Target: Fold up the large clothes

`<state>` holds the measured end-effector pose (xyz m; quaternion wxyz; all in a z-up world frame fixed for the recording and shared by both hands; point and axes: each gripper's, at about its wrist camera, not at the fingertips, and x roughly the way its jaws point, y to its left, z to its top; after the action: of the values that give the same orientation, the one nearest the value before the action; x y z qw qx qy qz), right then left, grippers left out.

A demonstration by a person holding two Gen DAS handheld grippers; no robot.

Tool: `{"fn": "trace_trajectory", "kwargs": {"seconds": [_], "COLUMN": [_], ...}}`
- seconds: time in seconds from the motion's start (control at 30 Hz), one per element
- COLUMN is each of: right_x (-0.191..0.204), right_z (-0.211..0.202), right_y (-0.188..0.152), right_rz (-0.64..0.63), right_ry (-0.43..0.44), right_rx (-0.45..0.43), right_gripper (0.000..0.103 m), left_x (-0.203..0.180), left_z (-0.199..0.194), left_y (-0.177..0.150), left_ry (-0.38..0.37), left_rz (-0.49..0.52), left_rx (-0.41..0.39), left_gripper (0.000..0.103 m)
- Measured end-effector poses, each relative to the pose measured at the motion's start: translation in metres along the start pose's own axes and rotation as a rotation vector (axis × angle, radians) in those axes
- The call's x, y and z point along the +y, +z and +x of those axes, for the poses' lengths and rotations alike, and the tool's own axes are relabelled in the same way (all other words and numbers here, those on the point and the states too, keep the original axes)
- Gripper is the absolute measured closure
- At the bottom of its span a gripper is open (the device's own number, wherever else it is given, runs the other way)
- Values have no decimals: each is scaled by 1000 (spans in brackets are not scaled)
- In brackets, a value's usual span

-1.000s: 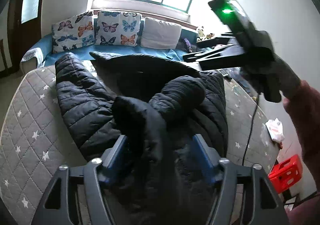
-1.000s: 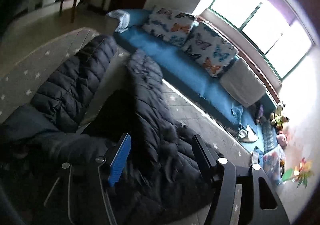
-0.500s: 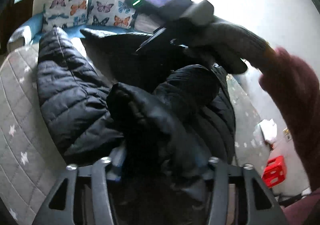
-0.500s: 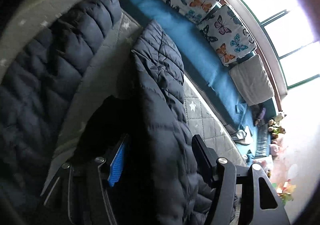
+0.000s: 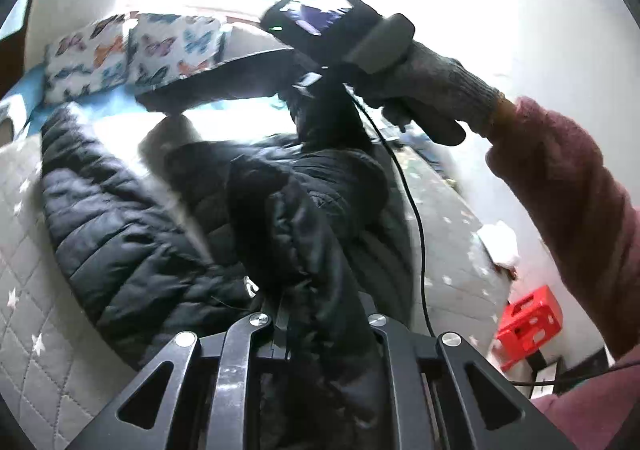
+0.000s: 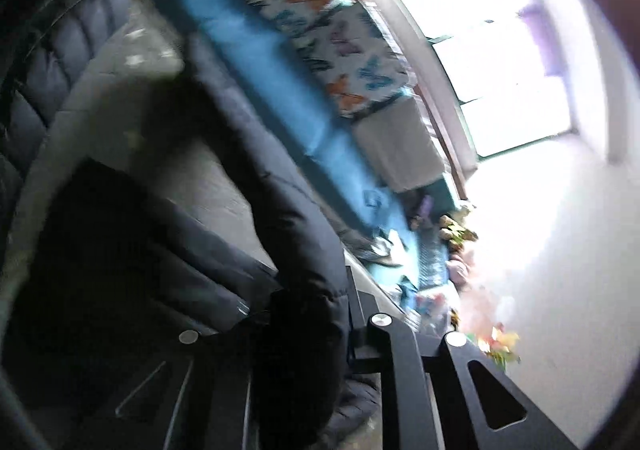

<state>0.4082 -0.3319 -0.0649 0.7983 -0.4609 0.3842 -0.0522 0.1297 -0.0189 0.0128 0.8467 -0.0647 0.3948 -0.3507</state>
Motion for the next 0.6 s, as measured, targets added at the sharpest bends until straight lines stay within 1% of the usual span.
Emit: {"fn": "trace_trajectory", "kwargs": {"seconds": [0.03,0.13,0.17,0.23,0.27,0.33,0.37,0.43,0.47,0.5,0.57,0.6], "right_x": [-12,-51,-64,-78,-85,-95,-102,-111,-115,-117,-118,-117], "right_z": [-4,-19,-26,-35,-38,-42,-44,-45,-43,-39,-34,-31], "right_y": [-15,-65,-90,-124,-149,-180,-205,-244,-264,-277,-316,-328], "right_rz": [11,82,102,127,133,164,195,265,298,319,370,390], "right_ry": [-17,-54,-66,-89,-107,-128,-133,-123,-114,-106,-79,-57], "right_rx": [0,12,18,35,51,77,99,140,171,195,265,289], "right_gripper": [87,87,87,87,87,87,87,87,87,87,87,87], "left_x": [-11,-44,-54,-78,-90,-114,-124,-139,-150,-158,-168,-172], "left_z": [-2,-5,-6,-6,-4,0,1,4,8,10,11,11], "left_y": [-1,-9,-12,-22,-26,-37,-43,-52,-58,-62,-72,-75], "left_ry": [-28,-75,-86,-109,-129,-159,-169,-182,-185,-180,-171,-167], "left_rz": [24,88,109,154,177,222,247,282,310,329,361,372], "left_rx": [-6,-2,1,18,29,56,68,89,112,125,146,164], "left_gripper": [87,87,87,87,87,87,87,87,87,87,86,85]}}
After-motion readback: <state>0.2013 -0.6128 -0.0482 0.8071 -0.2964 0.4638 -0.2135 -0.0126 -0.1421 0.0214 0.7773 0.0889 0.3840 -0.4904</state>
